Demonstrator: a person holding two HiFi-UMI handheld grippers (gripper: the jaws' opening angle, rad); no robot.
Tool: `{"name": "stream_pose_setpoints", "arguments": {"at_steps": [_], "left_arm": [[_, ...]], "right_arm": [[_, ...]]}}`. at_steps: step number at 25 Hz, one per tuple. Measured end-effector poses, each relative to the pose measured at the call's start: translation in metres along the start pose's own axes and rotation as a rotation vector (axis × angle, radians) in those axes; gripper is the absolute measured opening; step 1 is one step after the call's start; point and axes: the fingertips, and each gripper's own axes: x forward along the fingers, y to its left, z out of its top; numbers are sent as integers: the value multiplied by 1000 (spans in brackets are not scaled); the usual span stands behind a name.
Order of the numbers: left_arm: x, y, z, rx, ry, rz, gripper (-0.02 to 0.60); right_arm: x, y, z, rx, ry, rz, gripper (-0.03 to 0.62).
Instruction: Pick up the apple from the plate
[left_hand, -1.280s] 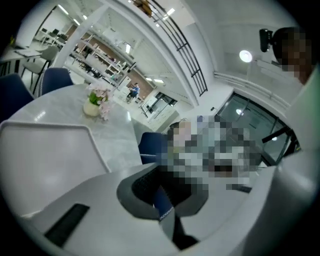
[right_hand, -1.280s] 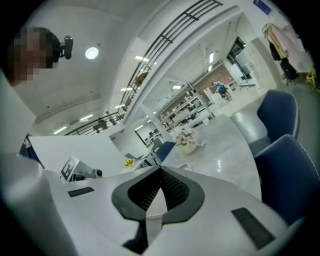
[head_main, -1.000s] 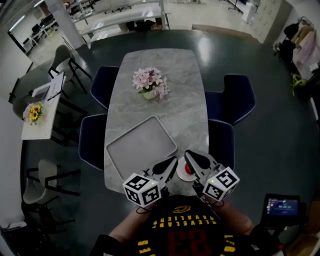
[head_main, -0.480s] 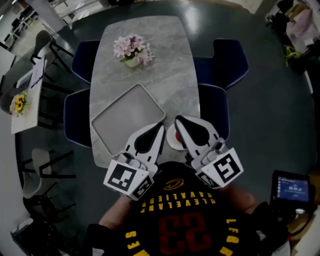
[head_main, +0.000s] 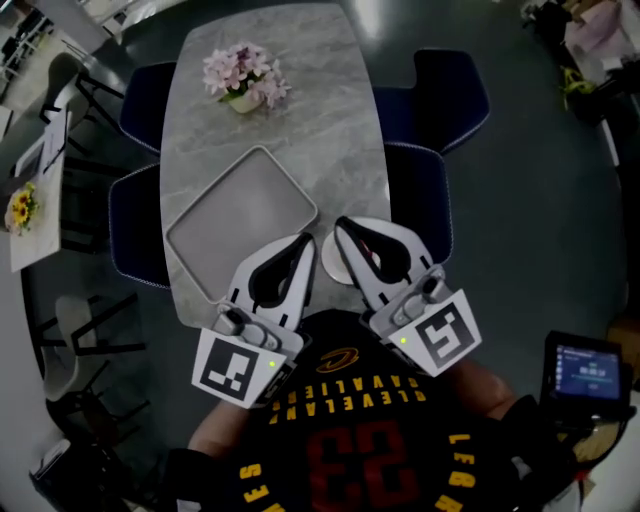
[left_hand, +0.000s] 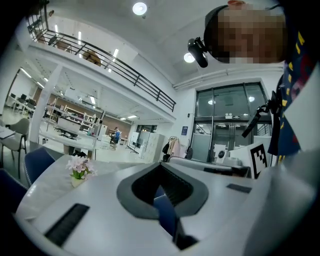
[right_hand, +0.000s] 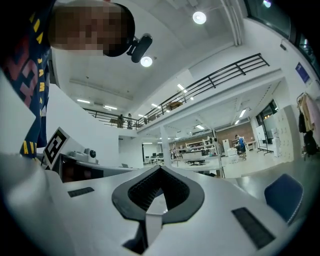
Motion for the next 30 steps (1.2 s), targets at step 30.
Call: {"name": "stream_pose_setpoints", "arguments": {"at_steps": [30], "left_arm": [[-35,22,46,76,-149,82,0]], "right_arm": [[23,36,18,-124,-88,83,6]]}}
